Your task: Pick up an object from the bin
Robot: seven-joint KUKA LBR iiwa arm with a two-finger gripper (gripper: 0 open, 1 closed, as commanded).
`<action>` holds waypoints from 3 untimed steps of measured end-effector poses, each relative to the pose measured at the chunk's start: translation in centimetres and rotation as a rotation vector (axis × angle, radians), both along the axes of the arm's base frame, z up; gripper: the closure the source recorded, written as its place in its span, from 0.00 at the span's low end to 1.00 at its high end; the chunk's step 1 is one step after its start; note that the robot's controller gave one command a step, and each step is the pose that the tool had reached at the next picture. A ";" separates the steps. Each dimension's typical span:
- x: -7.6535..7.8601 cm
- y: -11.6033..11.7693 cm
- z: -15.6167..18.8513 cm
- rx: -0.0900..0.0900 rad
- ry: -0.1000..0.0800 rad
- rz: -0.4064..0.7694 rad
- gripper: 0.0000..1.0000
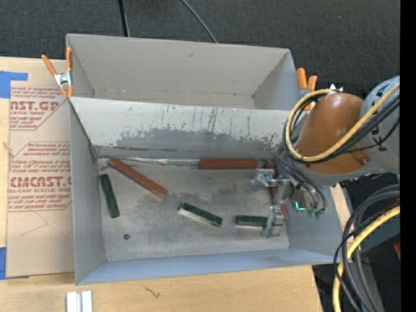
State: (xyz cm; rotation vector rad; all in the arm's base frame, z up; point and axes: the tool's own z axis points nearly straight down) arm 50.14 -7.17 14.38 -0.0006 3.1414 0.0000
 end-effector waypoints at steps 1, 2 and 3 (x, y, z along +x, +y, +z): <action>0.3 0.5 -7.4 0.001 0.002 -0.096 1.00; 0.3 0.5 -7.4 0.001 0.002 -0.097 1.00; 1.4 3.0 6.4 0.000 -0.002 -0.100 1.00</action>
Offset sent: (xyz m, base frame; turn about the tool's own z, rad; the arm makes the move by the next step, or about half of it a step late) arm 0.0000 0.0000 0.0000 0.0000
